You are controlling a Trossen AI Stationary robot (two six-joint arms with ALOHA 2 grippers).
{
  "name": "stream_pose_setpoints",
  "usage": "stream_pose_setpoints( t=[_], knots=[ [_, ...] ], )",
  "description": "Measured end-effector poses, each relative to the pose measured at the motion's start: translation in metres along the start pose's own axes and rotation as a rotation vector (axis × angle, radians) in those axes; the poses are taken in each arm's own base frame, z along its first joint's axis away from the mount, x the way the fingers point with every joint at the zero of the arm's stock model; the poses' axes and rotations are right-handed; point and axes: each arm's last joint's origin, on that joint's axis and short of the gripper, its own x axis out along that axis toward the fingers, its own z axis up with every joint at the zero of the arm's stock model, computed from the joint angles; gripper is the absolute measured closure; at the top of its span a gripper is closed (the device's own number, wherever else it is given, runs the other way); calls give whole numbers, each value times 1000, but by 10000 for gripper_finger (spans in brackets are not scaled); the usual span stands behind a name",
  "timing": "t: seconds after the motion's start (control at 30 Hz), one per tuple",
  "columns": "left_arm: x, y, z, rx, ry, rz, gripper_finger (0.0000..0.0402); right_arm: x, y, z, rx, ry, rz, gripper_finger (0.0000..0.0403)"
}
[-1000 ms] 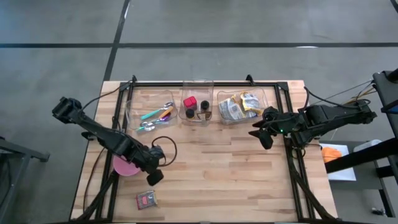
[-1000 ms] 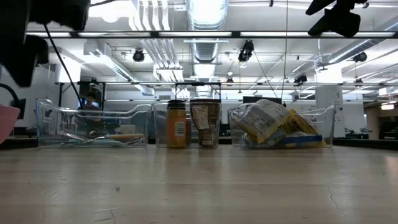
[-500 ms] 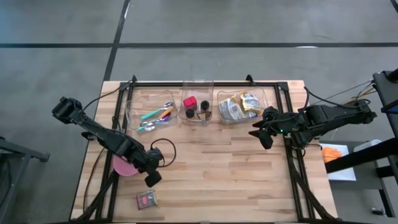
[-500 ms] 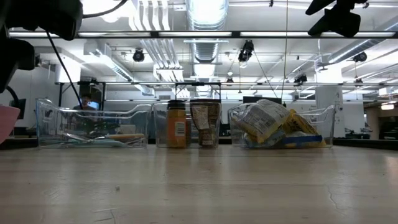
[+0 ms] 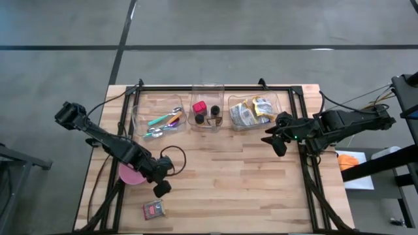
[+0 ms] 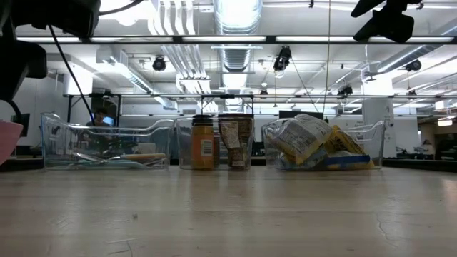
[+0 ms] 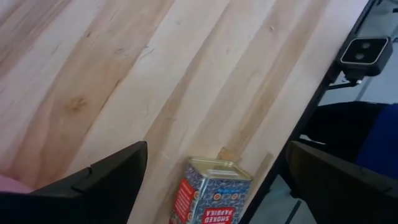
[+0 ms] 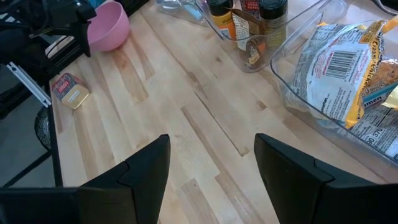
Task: Pick & Place Food Item
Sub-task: Put the red seasoning can into the middle transparent bin
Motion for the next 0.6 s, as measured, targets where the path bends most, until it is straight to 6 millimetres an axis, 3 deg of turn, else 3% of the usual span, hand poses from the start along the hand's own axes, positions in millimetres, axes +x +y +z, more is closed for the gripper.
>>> stream_pose_setpoints(
  t=[0.37,0.6],
  knots=[
    [0,-2,-2,43,43,-27,11,0,0,0,0,0,0,175],
    [-3,-15,-3,55,72,-142,11,0,0,0,0,0,0,175]
  ],
)
